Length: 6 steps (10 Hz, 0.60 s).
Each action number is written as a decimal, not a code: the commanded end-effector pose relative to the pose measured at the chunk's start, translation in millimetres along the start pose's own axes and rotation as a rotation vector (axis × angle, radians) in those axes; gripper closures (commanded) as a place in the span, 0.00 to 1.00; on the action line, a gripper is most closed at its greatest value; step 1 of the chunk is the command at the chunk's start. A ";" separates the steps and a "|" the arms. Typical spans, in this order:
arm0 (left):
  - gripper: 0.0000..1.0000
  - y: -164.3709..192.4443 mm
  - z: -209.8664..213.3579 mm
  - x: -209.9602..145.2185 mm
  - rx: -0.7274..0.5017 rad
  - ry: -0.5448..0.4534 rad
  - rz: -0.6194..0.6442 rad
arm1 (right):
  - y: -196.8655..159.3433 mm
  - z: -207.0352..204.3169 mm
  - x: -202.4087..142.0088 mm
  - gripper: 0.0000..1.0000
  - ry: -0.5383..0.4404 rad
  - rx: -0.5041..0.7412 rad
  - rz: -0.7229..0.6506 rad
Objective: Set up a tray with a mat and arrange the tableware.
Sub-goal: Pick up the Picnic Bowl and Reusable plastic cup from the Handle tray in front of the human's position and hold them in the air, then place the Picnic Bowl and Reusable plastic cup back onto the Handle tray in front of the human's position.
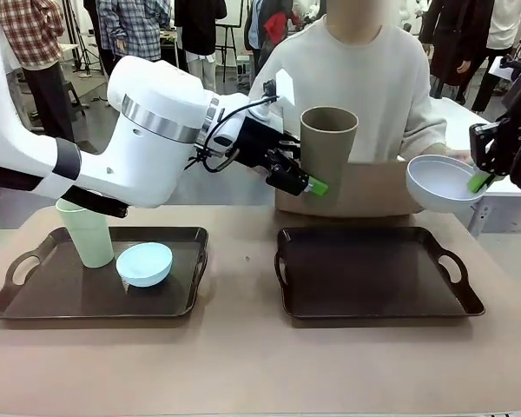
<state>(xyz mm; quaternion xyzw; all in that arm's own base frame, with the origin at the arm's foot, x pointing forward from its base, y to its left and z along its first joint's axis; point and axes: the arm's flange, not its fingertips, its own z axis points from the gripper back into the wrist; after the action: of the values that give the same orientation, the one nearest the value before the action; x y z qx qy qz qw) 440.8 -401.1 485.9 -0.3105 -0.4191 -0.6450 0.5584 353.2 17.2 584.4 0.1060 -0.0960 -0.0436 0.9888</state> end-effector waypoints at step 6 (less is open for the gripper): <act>0.24 3.8 -1.9 0.3 -0.007 -0.011 -0.005 | -1.0 -1.4 1.9 1.00 0.005 -0.003 -0.002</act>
<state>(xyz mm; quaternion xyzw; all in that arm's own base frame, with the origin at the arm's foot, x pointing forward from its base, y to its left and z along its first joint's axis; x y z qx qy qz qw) 443.2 -402.5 483.9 -0.3122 -0.4183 -0.6442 0.5590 353.7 17.1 583.6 0.1060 -0.0949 -0.0438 0.9889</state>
